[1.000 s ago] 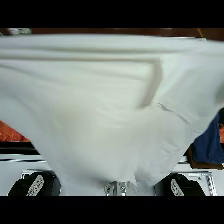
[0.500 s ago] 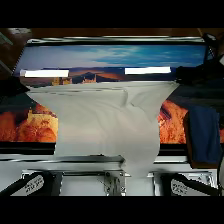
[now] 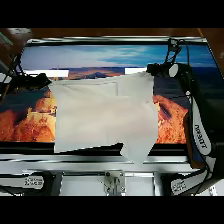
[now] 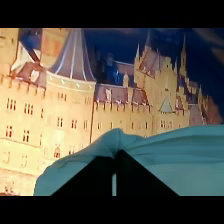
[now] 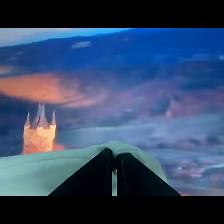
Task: Fold the shirts.
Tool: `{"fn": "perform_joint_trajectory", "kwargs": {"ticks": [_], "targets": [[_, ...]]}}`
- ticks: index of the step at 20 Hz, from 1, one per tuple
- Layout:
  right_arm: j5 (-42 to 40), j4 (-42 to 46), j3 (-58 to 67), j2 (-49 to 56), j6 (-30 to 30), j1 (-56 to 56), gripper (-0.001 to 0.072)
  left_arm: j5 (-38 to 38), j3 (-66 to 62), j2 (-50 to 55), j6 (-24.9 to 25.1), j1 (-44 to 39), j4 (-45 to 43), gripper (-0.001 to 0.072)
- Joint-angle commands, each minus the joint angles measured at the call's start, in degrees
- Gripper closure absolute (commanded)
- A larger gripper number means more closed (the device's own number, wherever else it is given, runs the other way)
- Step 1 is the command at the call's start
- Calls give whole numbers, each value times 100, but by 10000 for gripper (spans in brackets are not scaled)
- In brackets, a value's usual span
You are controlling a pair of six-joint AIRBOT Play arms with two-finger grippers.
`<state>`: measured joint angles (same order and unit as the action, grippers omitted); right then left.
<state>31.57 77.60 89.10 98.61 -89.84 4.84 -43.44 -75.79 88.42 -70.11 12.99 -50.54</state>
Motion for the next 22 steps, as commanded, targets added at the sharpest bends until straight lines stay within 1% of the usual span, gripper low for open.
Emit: {"fn": "perform_joint_trajectory", "kwargs": {"ticks": [1,3,4,5,7,8,9,11,12,14,16,17,20,22], "targets": [[-619,-68,-2,483,-15,94,644,721,11,531,280,-164,216,670],[-262,-66,-2,623,-17,92,644,271,11,715,304,-155,188,670],[-2,-31,-2,629,-15,92,644,-63,11,730,492,-144,31,670],[256,101,-2,581,-17,92,644,-396,9,697,634,-125,-238,671],[1023,503,0,372,-20,92,644,-1279,-52,595,636,-42,-922,671],[1484,612,0,269,-17,92,644,-1753,-90,570,531,-2,-1209,671],[1993,662,0,210,-26,92,644,-2116,-90,579,315,20,-1344,671],[2892,798,-9,227,-55,92,644,-2671,-83,664,79,2,-1486,671],[3174,1062,-9,269,-162,92,644,-2848,-83,717,-26,-17,-1539,672],[3471,1502,-9,363,-444,92,644,-3029,-83,758,-210,-39,-1775,671],[3626,1639,-15,457,-667,92,643,-3077,-83,756,-437,-35,-2100,671],[3646,1539,-31,522,-787,94,644,-3073,-83,758,-474,-35,-2133,671],[3639,968,-63,719,-793,98,643,-3058,-83,769,-612,-83,-2127,671],[3644,973,-63,776,-855,96,643,-3077,-83,782,-638,-131,-2124,671]]}}
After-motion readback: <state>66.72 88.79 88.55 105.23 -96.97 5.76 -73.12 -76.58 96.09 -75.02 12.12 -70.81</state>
